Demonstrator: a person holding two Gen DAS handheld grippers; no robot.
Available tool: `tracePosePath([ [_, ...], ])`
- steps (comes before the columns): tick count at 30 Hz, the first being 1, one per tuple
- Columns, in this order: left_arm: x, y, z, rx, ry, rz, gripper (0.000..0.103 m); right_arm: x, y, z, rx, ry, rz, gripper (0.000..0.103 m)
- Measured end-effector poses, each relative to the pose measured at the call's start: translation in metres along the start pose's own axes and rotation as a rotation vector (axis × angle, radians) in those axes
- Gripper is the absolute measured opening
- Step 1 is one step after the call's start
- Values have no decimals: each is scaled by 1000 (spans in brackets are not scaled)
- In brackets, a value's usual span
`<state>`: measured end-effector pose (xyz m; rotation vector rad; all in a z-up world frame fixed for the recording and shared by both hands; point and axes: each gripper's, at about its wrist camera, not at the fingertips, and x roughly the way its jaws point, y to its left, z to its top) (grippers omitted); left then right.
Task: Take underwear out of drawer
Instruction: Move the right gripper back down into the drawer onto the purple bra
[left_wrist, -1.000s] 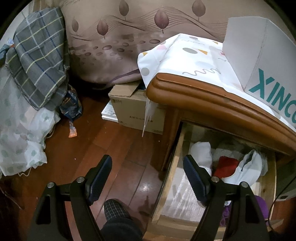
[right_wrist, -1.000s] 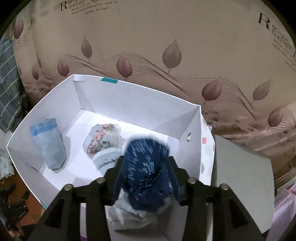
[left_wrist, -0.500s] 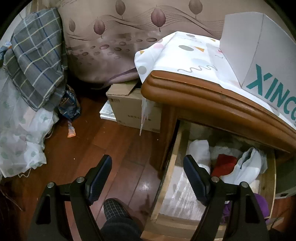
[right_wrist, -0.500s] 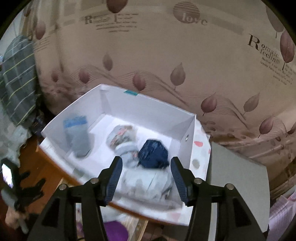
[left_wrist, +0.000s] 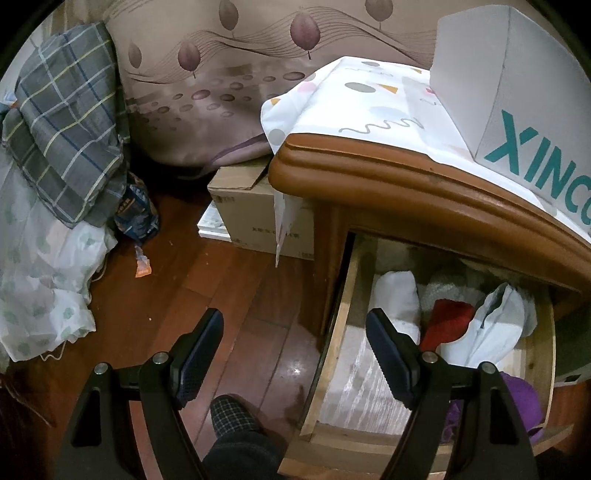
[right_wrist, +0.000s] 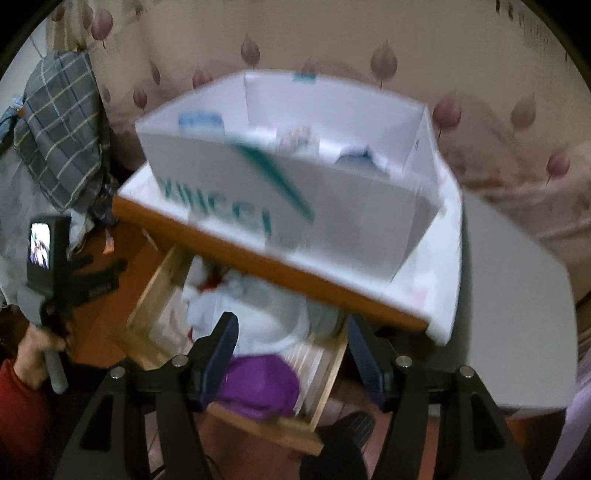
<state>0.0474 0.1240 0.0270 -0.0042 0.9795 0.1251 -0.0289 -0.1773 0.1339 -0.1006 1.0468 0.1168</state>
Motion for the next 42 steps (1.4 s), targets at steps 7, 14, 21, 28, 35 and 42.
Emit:
tracePosePath([
  [7,1,0,2,-6,12,-6,77,68,2,-41,88,150,63,63],
  [14,1,-1,2,2,10,-14,77,127,11,-62,133,287,131,66],
  [21,1,-1,4,-12,20,-33,77,173,12,-65,196,413,107,75],
  [28,3,-1,4,-12,30,-41,77,221,31,-62,104,541,73,84],
  [35,4,-5,2,3,37,-43,77,253,40,-64,24,642,38,88],
  [42,4,-5,2,3,38,-41,77,273,41,-69,24,706,51,95],
])
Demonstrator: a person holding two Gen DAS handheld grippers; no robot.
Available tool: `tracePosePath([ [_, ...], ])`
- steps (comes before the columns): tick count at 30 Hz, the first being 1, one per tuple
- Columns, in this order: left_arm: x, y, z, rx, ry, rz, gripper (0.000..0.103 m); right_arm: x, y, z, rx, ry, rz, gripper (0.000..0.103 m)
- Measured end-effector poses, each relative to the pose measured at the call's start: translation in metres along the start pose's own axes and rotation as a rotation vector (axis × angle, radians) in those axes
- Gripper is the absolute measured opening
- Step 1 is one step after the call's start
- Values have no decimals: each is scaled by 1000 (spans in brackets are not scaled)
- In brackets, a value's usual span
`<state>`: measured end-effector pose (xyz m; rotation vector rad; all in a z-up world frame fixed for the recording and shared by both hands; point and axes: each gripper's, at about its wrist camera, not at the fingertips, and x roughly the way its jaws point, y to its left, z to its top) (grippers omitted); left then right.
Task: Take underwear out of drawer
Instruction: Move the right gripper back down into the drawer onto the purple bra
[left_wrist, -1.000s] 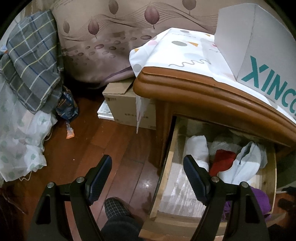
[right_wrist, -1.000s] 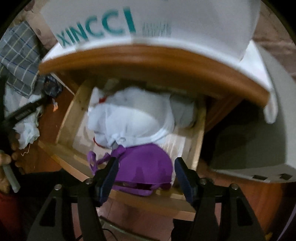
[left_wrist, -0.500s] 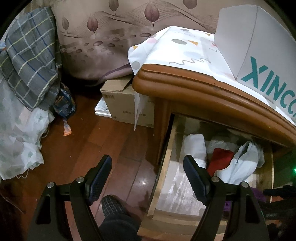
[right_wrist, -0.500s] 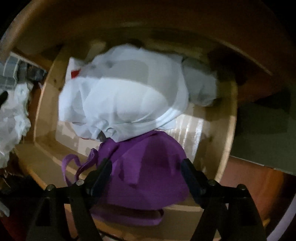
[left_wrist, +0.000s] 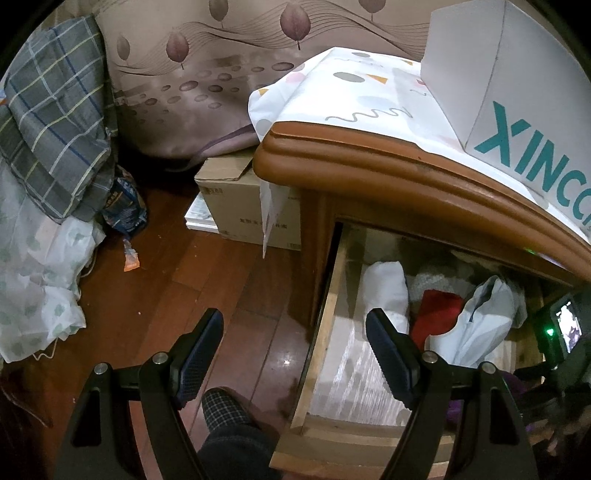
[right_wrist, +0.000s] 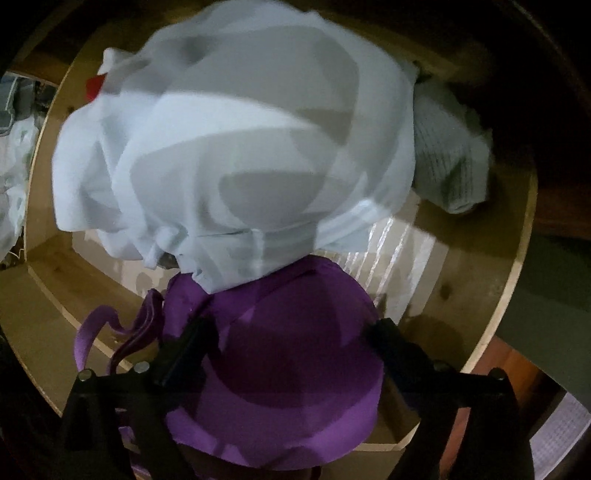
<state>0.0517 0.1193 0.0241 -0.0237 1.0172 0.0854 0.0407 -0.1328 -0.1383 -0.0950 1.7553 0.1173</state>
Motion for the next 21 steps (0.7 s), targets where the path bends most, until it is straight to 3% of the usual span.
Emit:
tracePosePath([
  [3,2,-2,0,-3,4,2,77,11,3,3,3,24,-3,102],
  [8,3,-1,0,-2,5,1,77,21,-3,10,18,75,25,103],
  [15,3,-1,0,-1,3,5,77,20,0,6,-25,54,-2,101],
  [21,3,1,-1,1,1,6,77,2,5,-10,-63,-51,-23,81],
])
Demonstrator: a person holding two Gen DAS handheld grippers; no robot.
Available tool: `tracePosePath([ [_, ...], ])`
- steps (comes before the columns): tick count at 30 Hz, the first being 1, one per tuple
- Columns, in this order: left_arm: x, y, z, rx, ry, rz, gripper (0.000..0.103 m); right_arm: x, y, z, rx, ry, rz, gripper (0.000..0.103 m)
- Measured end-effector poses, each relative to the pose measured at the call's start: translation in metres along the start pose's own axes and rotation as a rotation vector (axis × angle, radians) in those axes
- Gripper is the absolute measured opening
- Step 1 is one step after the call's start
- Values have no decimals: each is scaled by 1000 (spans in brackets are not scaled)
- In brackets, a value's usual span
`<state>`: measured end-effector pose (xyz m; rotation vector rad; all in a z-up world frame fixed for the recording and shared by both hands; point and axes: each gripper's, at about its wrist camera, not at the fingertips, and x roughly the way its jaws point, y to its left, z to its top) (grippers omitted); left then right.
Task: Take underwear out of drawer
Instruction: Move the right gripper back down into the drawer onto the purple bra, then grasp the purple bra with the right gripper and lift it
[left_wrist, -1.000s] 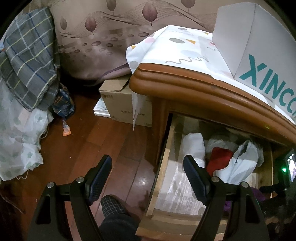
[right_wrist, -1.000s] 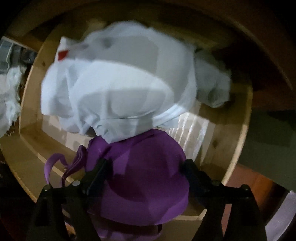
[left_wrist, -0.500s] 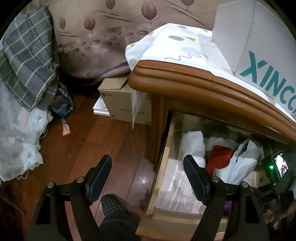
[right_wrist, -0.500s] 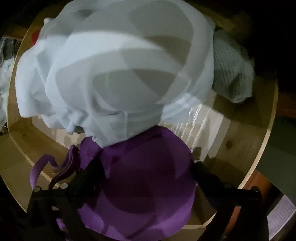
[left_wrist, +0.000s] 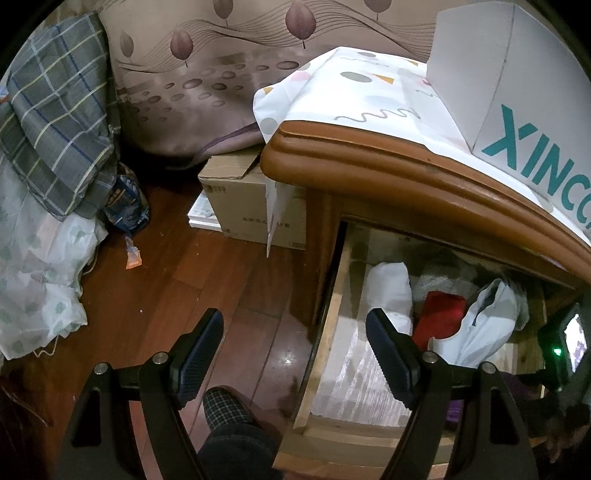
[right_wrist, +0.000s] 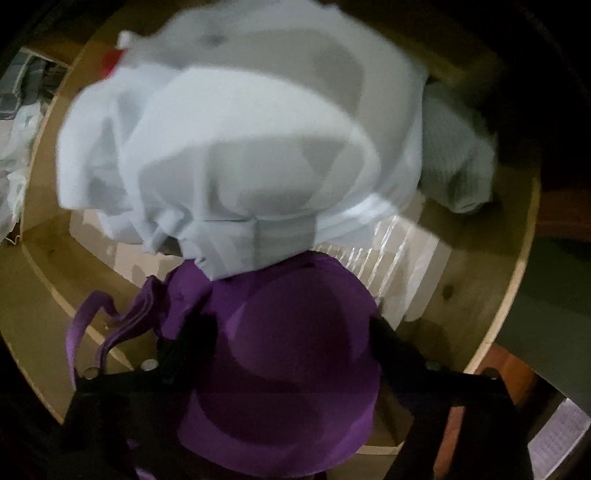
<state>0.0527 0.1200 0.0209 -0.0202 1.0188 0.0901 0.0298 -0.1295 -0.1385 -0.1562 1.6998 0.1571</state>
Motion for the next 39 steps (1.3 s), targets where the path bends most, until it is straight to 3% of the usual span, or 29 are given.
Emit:
tracePosePath([
  [2,0,0,-1,2,0,-1,77,-7,0,-5,-8,-49,-1,73],
  [7,1,0,-1,10,-2,2,77,-23,-2,-20,21,-161,-22,66],
  [16,2,-11,-3,35,5,-5,77,-70,-26,-65,153,-389,47,64],
  [21,5,-22,-5,56,14,-52,77,-92,-42,-75,254,-540,55,63],
  [25,8,-39,-11,100,48,-152,82,-96,-51,-78,307,-636,38,63],
  [28,7,-57,-17,161,42,-191,85,-100,-52,-84,314,-687,19,62],
  [33,7,-95,-31,344,18,-212,87,-103,-68,-92,344,-712,71,62],
  [39,17,-141,-36,509,59,-283,87,-115,-72,-101,342,-757,99,62],
])
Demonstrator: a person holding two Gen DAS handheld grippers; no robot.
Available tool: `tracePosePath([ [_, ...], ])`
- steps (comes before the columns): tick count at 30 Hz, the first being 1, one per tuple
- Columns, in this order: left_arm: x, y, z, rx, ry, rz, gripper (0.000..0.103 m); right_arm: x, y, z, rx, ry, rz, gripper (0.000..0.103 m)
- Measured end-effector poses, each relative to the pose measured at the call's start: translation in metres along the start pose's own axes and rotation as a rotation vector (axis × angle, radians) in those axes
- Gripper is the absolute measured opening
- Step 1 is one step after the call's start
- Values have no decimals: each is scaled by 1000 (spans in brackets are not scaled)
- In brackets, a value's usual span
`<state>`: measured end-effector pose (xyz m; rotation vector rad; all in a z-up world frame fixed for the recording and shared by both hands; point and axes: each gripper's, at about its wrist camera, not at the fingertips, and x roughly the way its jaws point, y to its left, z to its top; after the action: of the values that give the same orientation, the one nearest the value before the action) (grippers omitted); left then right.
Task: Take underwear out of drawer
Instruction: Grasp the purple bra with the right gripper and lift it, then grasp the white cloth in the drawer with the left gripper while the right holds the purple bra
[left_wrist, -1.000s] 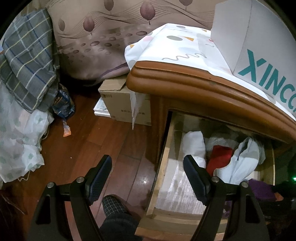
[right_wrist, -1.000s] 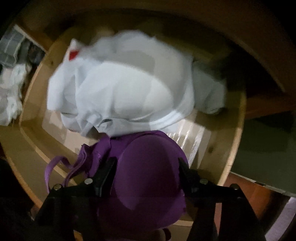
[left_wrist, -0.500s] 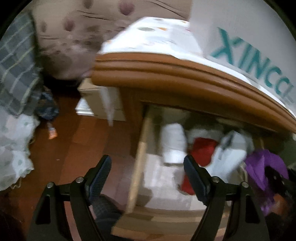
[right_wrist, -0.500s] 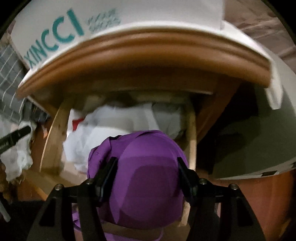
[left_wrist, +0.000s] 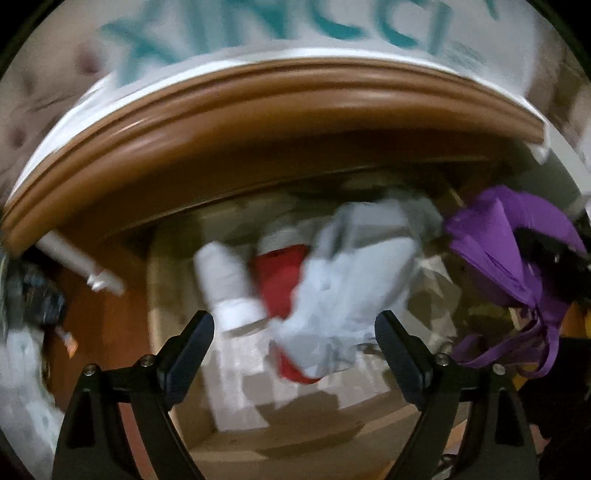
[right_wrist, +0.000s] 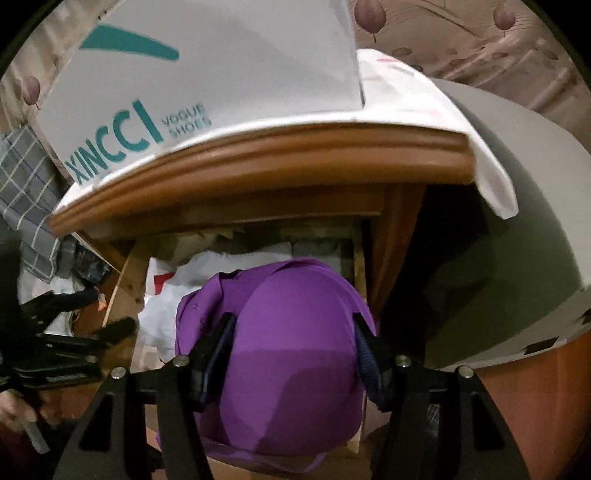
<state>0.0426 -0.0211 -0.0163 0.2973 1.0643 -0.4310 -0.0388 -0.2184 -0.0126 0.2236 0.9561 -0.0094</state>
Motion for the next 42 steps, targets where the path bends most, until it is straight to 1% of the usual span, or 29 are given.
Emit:
tracePosePath([
  [2,8,-13,5,80,18,9,87,-5,-5,2,16,-13,5,62],
  [4,20,-27,8,189,56,48,87,-8,-11,4,36,-15,11,62],
  [5,26,-31,9,224,78,66,87,-9,-14,5,52,-18,13,62],
  [7,34,-36,11,281,110,73,87,-10,-19,6,70,-17,25,62],
  [13,56,-58,23,388,177,80,87,-14,-28,11,109,-30,37,62],
  [15,64,-63,28,404,199,74,86,-14,-29,12,116,-29,34,62],
  [16,67,-65,29,407,205,78,86,-12,-29,13,117,-21,37,62],
  [19,69,-82,31,464,180,104,84,-9,-28,14,123,-15,41,62],
  [20,68,-83,30,469,179,102,78,-9,-28,14,123,-15,42,62],
  [21,68,-86,30,472,181,97,64,-9,-28,15,125,-17,46,62],
  [22,69,-90,29,476,188,100,57,-8,-27,15,122,-15,49,62],
  [23,72,-92,27,483,207,108,43,-7,-27,16,118,-14,50,62],
  [24,73,-93,26,476,218,105,34,-7,-26,16,119,-15,49,62],
  [25,74,-90,25,452,233,84,30,-5,-27,17,117,-13,48,62],
  [26,74,-86,26,430,242,69,22,-5,-27,17,115,-12,44,62],
  [27,73,-83,25,410,250,54,16,-5,-28,17,121,-14,46,62],
  [29,67,-75,23,367,257,23,13,-8,-31,18,127,-17,59,62],
  [33,50,-57,12,294,253,24,10,-11,-33,18,124,-31,66,62],
  [36,37,-44,-6,222,250,15,9,-10,-33,18,126,-29,73,62],
  [40,28,-20,-24,135,259,3,9,-10,-31,19,117,-26,78,62],
  [42,29,-12,-28,115,262,-8,12,-9,-29,19,114,-22,80,62],
])
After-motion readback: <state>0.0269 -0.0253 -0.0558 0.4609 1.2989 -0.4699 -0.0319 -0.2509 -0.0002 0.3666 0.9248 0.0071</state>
